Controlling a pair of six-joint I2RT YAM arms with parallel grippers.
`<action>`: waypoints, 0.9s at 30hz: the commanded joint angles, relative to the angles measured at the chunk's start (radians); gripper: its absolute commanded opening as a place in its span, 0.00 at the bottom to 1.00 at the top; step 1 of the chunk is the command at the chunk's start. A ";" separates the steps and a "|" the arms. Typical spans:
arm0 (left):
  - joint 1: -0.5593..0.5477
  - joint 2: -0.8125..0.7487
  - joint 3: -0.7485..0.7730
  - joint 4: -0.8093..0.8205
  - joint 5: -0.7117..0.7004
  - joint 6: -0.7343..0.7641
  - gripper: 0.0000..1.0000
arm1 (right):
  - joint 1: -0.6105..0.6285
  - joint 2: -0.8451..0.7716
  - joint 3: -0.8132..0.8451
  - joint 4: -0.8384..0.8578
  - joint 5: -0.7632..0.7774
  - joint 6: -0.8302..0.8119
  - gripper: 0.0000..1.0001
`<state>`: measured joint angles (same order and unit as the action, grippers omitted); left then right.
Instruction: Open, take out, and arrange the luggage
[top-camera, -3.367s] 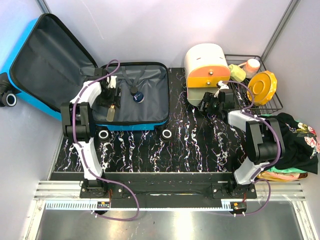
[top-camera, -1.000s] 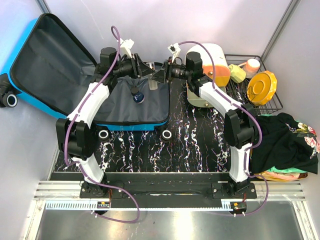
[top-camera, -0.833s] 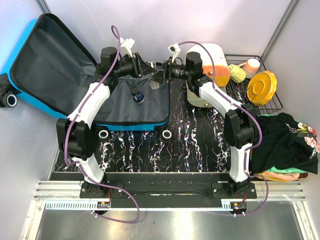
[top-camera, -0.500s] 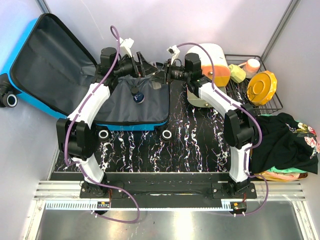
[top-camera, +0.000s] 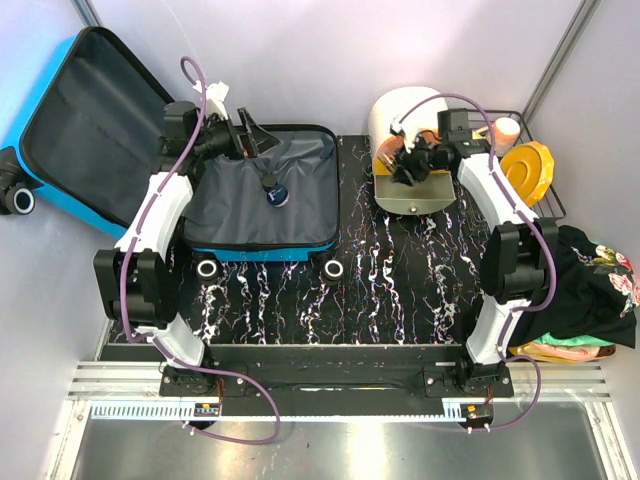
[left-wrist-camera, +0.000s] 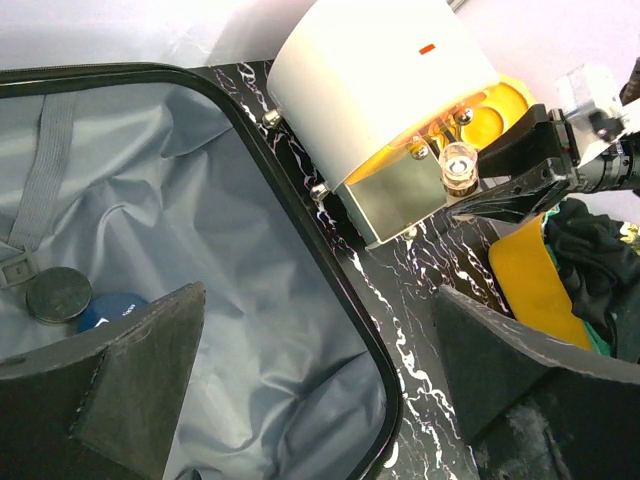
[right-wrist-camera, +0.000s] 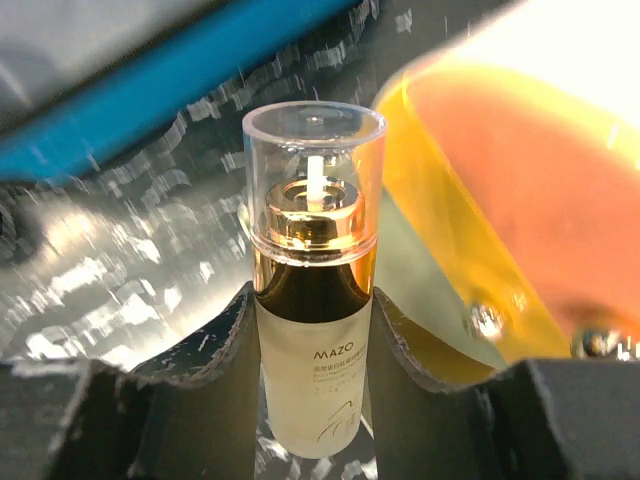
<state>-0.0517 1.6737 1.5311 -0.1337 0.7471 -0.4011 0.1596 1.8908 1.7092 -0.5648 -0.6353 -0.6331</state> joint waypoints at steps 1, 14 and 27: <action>-0.014 -0.052 -0.026 0.037 0.014 0.019 0.99 | -0.022 -0.044 0.035 -0.273 0.141 -0.439 0.00; -0.016 -0.049 -0.020 0.039 0.001 0.016 0.99 | -0.025 0.085 0.113 -0.284 0.264 -0.585 0.40; -0.014 -0.025 0.001 0.014 -0.008 0.024 0.99 | -0.025 -0.039 0.001 -0.261 0.175 -0.513 0.60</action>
<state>-0.0696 1.6653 1.5028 -0.1360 0.7471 -0.3916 0.1310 1.9644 1.7557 -0.8494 -0.3885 -1.1767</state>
